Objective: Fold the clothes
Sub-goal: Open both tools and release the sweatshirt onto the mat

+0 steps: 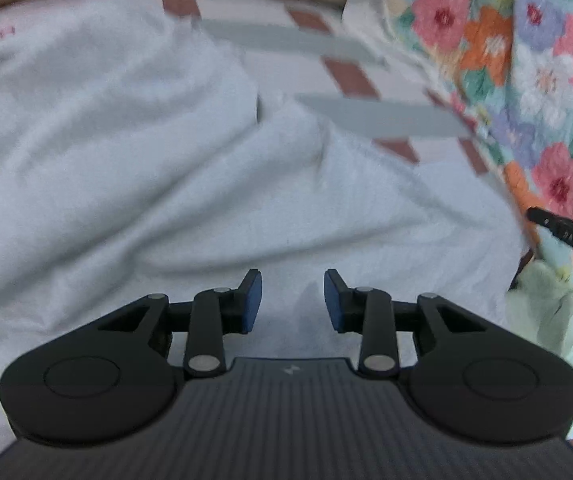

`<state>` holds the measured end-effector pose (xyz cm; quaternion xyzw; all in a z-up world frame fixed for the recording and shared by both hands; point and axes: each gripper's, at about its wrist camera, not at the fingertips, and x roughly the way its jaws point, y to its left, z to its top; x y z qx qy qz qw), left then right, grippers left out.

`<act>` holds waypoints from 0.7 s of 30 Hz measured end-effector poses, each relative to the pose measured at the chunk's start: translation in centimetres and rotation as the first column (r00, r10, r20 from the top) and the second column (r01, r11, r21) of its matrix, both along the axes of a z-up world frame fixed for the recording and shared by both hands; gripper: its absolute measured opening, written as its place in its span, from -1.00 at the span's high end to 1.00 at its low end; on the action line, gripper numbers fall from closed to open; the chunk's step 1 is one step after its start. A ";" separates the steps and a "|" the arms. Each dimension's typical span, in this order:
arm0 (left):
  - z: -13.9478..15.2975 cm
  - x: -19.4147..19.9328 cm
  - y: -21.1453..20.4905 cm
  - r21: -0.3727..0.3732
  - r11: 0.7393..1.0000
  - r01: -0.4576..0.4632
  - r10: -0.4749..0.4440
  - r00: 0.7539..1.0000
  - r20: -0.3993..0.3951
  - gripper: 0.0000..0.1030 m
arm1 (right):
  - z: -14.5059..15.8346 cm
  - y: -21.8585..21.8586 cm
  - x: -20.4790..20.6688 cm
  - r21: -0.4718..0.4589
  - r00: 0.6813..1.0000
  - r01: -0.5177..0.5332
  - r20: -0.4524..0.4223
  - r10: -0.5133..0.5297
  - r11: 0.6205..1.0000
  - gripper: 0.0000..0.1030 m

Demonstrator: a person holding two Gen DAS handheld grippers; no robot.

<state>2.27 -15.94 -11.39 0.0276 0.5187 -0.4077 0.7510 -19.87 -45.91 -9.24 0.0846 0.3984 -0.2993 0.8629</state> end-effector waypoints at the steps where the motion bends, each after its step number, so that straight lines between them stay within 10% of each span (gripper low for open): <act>1: 0.8 0.6 0.4 -0.011 1.000 -0.016 0.016 0.999 0.032 0.31 | 0.5 0.7 0.8 0.000 0.999 -0.040 0.021 0.040 0.999 0.78; 13: 3.9 8.8 2.5 0.028 0.984 -0.178 0.152 0.901 0.407 0.02 | 1.5 9.4 15.0 0.096 0.833 -0.548 0.154 0.532 0.831 0.48; 16: 1.9 10.5 1.6 0.046 0.984 -0.170 0.144 0.931 0.337 -0.05 | 0.8 10.8 18.0 0.131 0.796 -0.603 0.161 0.583 0.787 0.46; 17: 1.2 11.1 1.4 0.064 0.982 -0.178 0.151 0.942 0.300 0.00 | 0.5 11.1 18.6 0.143 0.791 -0.611 0.160 0.591 0.779 0.46; 20: -0.4 12.5 1.2 0.079 0.978 -0.193 0.174 0.964 0.201 1.00 | -0.5 11.8 20.4 0.175 0.778 -0.628 0.156 0.608 0.758 0.45; 21: -0.3 12.4 1.2 0.070 0.980 -0.186 0.169 0.964 0.206 1.00 | -1.0 11.8 20.7 0.186 0.780 -0.626 0.158 0.605 0.758 0.45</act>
